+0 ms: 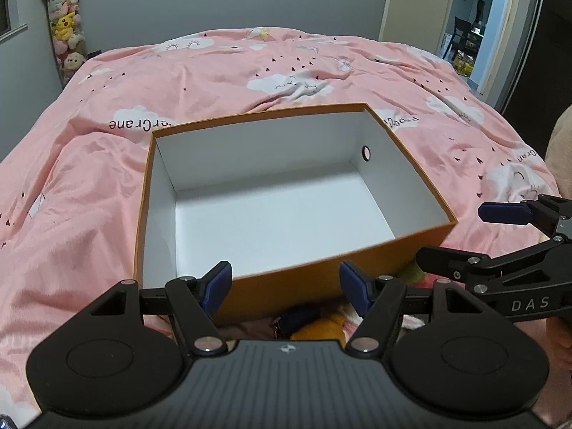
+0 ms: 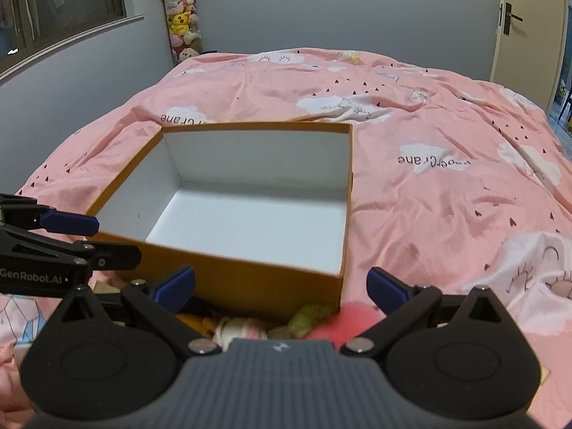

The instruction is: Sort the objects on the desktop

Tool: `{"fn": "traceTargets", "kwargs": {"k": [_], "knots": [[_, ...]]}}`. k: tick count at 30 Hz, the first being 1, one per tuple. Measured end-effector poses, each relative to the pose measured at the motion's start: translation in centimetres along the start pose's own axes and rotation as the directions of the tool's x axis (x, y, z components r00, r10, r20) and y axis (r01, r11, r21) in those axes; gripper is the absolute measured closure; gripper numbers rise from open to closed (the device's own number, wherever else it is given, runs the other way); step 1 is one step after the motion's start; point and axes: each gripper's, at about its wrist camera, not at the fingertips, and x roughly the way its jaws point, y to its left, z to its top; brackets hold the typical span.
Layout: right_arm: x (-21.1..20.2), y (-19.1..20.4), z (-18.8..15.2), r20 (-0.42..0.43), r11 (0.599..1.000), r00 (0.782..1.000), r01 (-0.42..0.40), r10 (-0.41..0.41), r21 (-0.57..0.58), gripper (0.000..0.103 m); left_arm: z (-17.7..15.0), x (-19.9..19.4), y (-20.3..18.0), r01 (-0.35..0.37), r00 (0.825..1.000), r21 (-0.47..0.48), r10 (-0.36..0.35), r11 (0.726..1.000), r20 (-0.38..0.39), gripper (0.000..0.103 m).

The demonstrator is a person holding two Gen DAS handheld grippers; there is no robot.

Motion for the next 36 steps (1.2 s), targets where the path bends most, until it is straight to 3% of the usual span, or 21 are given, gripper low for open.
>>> {"fn": "traceTargets", "kwargs": {"k": [5,11,14,21,28,36], "knots": [[0.8,0.1,0.6,0.002,1.0,1.0,-0.003,0.003,-0.002,0.004,0.2,0.7,0.5,0.015,1.0,-0.012,-0.015,1.0,-0.006,0.025],[1.1,0.4,0.5,-0.029,1.0,1.0,-0.012,0.012,0.007,0.028,-0.6,0.6,0.9,0.068,0.997,-0.031,-0.069,0.997,-0.037,0.049],[0.8,0.5,-0.2,-0.053,0.999,0.998,-0.027,0.028,0.019,0.034,-1.4,0.5,0.9,0.089,0.993,-0.038,-0.091,0.995,-0.069,0.062],[0.0,1.2,-2.5,-0.126,0.997,0.99,-0.066,0.07,0.03,0.046,-3.8,0.1,0.3,0.116,0.983,0.001,-0.114,0.993,-0.146,0.069],[-0.5,1.0,-4.8,-0.187,0.998,0.981,-0.047,0.053,0.034,0.051,-5.6,-1.0,-0.9,0.152,0.972,0.023,-0.145,0.988,-0.187,0.074],[-2.0,-0.1,-5.3,-0.163,0.998,0.987,0.003,0.009,0.069,0.047,-6.1,-1.5,-2.3,0.155,0.972,0.067,-0.14,0.986,-0.189,0.085]]}}
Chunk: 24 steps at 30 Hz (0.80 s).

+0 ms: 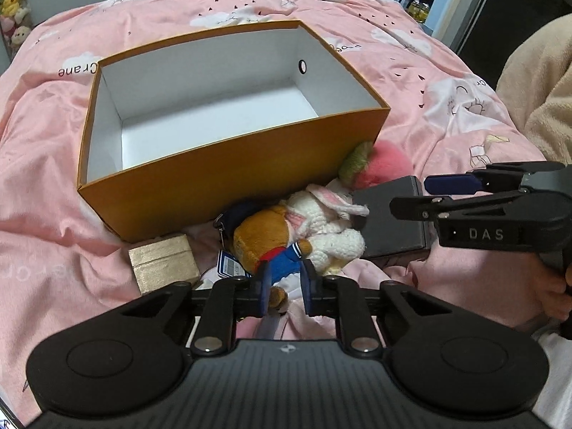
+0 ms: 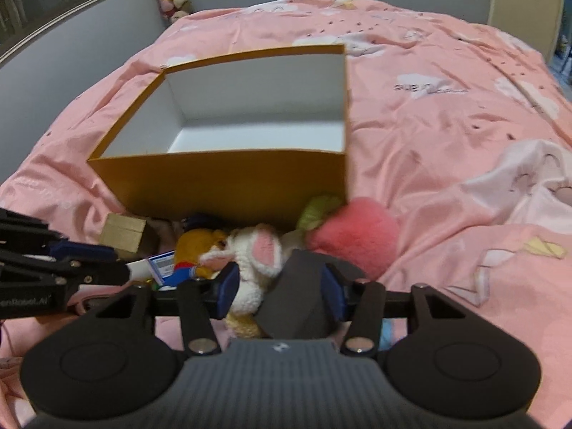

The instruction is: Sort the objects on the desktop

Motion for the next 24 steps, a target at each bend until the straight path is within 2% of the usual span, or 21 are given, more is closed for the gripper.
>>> {"fn": "traceTargets", "kwargs": {"k": [3,11,13,16,24], "knots": [[0.3,-0.9,-0.2,-0.017,0.999,0.999,0.029,-0.029,0.023,0.045,0.0,-0.1,-0.3,-0.004,1.0,0.008,0.004,1.0,0.001,0.088],[3.0,-2.2,-1.2,-0.115,0.997,0.993,0.015,-0.006,0.076,0.045,-0.1,-0.4,-0.6,0.006,1.0,0.007,-0.006,1.0,0.009,0.089],[3.5,-2.6,-1.3,-0.13,0.996,0.991,0.009,0.003,0.091,0.045,0.0,-0.7,-0.5,0.03,0.999,0.0,-0.03,1.0,0.011,0.089],[3.4,-2.9,-1.3,-0.13,0.994,0.991,-0.011,0.026,0.109,0.051,0.1,-1.3,-0.7,0.093,0.996,0.019,-0.093,0.996,0.008,0.088],[1.8,-1.3,-0.7,-0.08,0.998,0.996,-0.047,0.05,0.04,0.064,-0.5,-1.8,-3.5,0.183,0.983,0.165,-0.178,0.969,-0.047,0.064]]}}
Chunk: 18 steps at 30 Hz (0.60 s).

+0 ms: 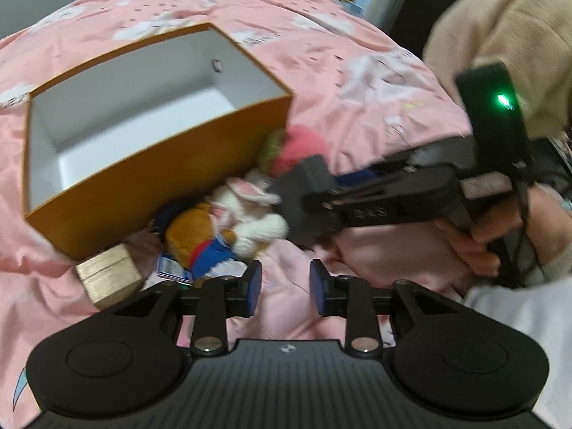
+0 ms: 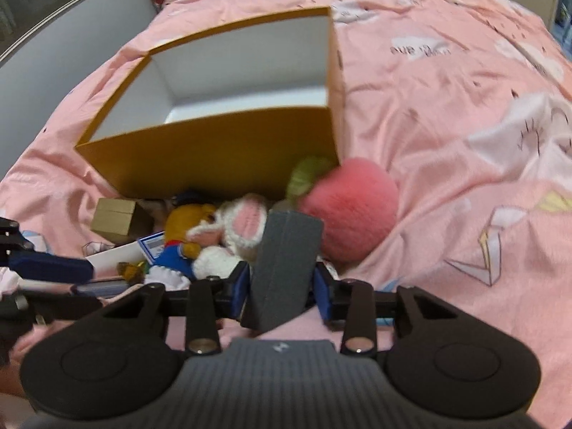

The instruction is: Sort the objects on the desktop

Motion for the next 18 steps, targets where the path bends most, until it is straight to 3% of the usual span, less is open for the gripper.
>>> {"fn": "traceTargets", "kwargs": {"k": [3,6,9,13,18], "knots": [[0.3,0.6,0.2,-0.003,0.999,1.0,0.002,-0.003,-0.034,0.063,-0.3,0.5,-1.2,0.018,1.0,0.06,-0.017,0.998,-0.018,0.047],[1.3,0.7,0.0,-0.033,0.999,0.999,0.002,-0.003,-0.037,0.062,-0.7,1.6,-2.2,0.013,0.998,0.112,-0.006,0.994,-0.056,0.046],[1.5,0.4,-0.2,-0.038,1.0,0.999,-0.003,0.002,-0.027,0.063,-0.8,3.2,-3.0,-0.054,0.995,0.161,0.068,0.985,-0.079,0.044],[1.3,0.5,-0.4,-0.026,1.0,1.0,-0.008,0.007,-0.031,0.063,-0.6,4.0,-3.1,-0.056,0.993,0.158,0.072,0.986,-0.097,0.044],[0.5,0.6,-0.5,0.0,0.999,1.0,-0.015,0.015,-0.04,0.065,-0.3,3.1,-2.0,-0.044,0.998,0.068,0.046,0.997,-0.032,0.061]]}}
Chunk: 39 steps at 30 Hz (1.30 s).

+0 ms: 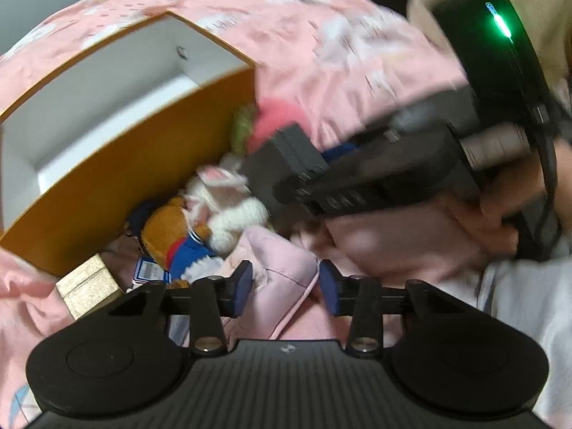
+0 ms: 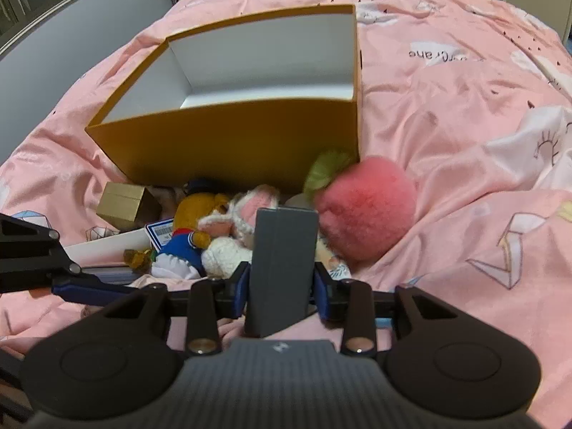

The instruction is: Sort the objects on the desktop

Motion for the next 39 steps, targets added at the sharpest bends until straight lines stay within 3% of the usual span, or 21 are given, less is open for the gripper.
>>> {"fn": "traceTargets", "kwargs": {"k": [7,11,15,20,31,35,39], "knots": [[-1.3,-0.1,0.4,0.05,1.0,0.999,0.013,-0.013,-0.003,0.065,1.6,-2.5,4.5,-0.001,0.991,-0.258,0.035,0.966,0.128,0.068],[-0.9,-0.2,0.6,0.041,1.0,0.999,0.017,-0.017,0.003,0.065,2.6,-2.0,6.9,0.017,0.99,-0.343,0.033,0.939,0.139,0.068],[-0.2,-0.5,0.4,0.017,1.0,1.0,0.016,-0.016,0.011,0.066,3.5,-0.6,7.3,-0.011,0.988,-0.388,0.071,0.922,0.14,0.067],[-0.1,-0.7,0.3,0.013,0.999,1.0,0.023,-0.024,0.021,0.066,4.8,0.7,5.6,-0.091,0.975,-0.326,0.151,0.941,0.163,0.067],[0.4,-0.6,0.2,-0.011,0.999,1.0,0.025,-0.025,0.02,0.064,5.9,2.4,3.3,-0.248,0.942,-0.189,0.282,0.95,0.182,0.064],[0.3,-0.7,0.1,-0.012,0.999,1.0,0.021,-0.021,0.025,0.064,5.6,1.9,3.7,-0.177,0.958,-0.203,0.217,0.963,0.19,0.049],[0.6,-0.8,0.0,-0.021,0.999,1.0,0.017,-0.017,0.029,0.064,5.0,0.1,4.1,-0.141,0.955,-0.211,0.189,0.967,0.228,0.046]]}}
